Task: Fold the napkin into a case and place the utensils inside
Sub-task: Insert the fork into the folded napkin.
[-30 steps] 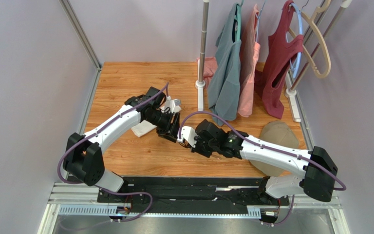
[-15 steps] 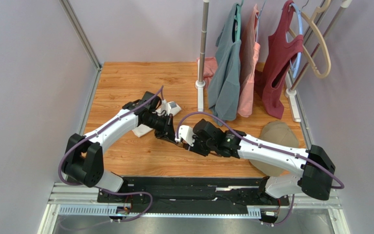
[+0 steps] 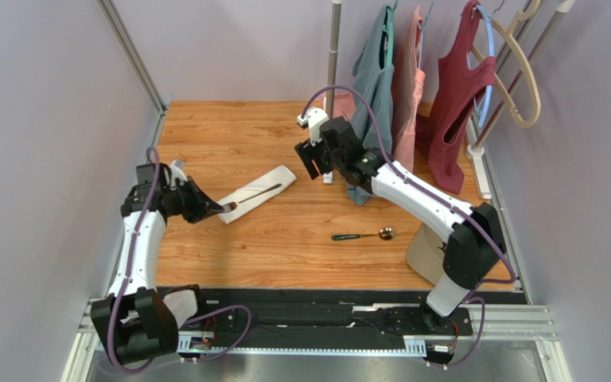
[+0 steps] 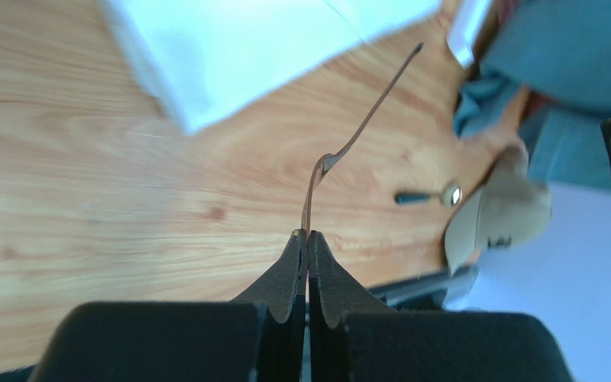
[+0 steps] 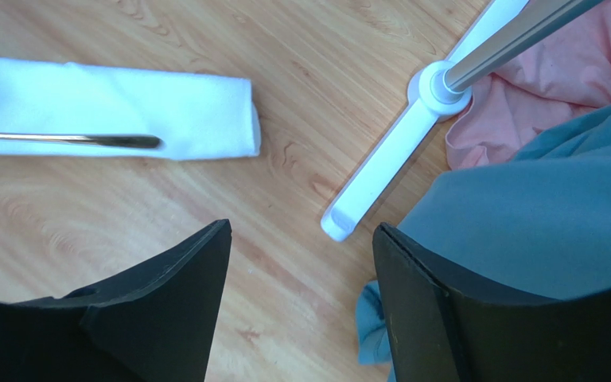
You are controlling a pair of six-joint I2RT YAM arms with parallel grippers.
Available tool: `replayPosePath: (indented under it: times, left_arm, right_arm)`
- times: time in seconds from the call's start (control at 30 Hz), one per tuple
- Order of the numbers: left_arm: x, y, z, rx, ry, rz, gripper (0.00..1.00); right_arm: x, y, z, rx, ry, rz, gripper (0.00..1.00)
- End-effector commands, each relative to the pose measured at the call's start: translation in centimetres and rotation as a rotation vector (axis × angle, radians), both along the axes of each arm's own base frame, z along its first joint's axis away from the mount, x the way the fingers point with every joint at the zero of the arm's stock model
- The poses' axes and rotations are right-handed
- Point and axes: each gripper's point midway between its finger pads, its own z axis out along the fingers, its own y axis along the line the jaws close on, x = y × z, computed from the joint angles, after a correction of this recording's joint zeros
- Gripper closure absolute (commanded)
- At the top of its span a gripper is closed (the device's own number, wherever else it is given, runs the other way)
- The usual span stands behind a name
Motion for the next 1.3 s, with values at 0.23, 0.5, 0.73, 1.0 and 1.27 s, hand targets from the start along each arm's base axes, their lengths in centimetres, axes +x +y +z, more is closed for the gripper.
replayPosePath:
  times: [0.23,0.5,0.73,1.0,1.27]
  left_arm:
    - [-1.8,6.7,0.2,0.099,0.076,0.254,1.0]
    - [-2.5,8.1,-0.6,0.118,0.143,0.265,1.0]
    - [-0.5,8.1,-1.1,0.045,0.124,0.262,1.0]
    - [1.1,8.3,-3.0,-0.023,0.139,0.27,1.0]
    - [1.8,8.8,-3.4,-0.04,0.141,0.265,1.0]
  right_arm:
    - [6.3,2.4,-3.8,0.102,0.156,-0.05,0.32]
    - [7.7,1.4,-5.2,0.129,0.198,-0.072,0.34]
    - [7.8,1.6,-5.0,0.136,0.187,-0.061,0.34]
    - [8.2,2.0,-5.8,0.133,0.19,-0.048,0.35]
    - [9.3,3.4,-7.6,0.212,0.283,-0.131,0.44]
